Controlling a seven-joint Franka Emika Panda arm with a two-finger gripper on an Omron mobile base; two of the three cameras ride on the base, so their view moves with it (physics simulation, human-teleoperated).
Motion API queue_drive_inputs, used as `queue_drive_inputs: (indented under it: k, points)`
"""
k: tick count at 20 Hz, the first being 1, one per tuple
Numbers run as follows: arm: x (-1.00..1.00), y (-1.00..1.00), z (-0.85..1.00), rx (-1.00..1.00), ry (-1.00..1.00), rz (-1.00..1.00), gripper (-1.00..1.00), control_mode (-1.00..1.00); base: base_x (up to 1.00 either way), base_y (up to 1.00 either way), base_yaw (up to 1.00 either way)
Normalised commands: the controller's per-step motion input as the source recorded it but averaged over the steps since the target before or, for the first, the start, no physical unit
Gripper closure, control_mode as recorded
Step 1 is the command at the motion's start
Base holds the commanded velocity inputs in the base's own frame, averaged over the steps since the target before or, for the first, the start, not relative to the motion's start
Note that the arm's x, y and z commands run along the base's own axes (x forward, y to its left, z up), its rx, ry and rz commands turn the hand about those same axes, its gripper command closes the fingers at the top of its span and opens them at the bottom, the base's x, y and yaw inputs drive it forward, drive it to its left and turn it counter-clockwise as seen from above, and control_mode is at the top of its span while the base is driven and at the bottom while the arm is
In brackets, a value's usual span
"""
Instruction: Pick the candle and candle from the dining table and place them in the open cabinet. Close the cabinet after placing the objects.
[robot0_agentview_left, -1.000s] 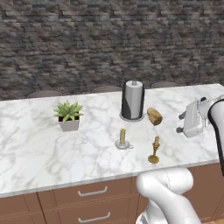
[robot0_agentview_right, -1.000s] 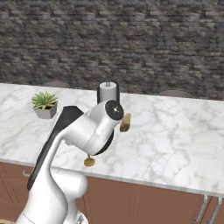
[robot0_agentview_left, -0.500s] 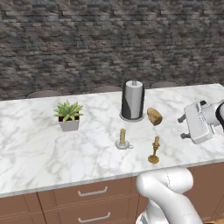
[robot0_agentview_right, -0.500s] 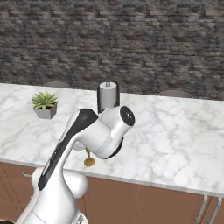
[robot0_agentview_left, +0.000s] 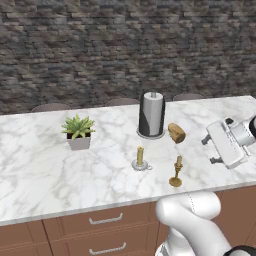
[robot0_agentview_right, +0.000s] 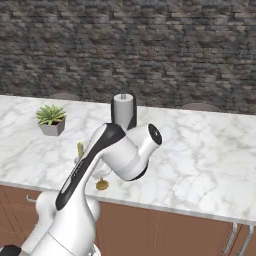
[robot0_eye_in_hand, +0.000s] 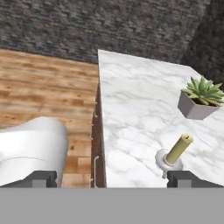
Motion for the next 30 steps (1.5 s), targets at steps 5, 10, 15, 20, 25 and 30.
queue_drive_inputs:
  k: [5, 10, 15, 20, 25, 30]
  points:
    - [0.00, -0.02, -0.17, 0.00, -0.01, 0.15, -1.00, -1.00, 0.00, 0.00, 0.00]
    - [0.00, 0.00, -0.19, 0.00, 0.00, 0.09, -1.00, -1.00, 0.00, 0.00, 0.00]
    - [0.01, 0.00, -0.19, 0.00, 0.00, 0.01, -1.00, -1.00, 0.00, 0.00, 0.00]
    - [0.05, 0.00, -0.19, 0.00, 0.00, 0.00, -1.00, -1.00, 0.00, 0.00, 0.00]
    - [0.06, 0.00, -0.20, 0.00, 0.00, 0.00, -1.00, -1.00, 0.00, 0.00, 0.00]
    - [0.07, 0.00, -0.18, 0.00, 0.00, 0.00, -1.00, -1.00, 0.00, 0.00, 0.00]
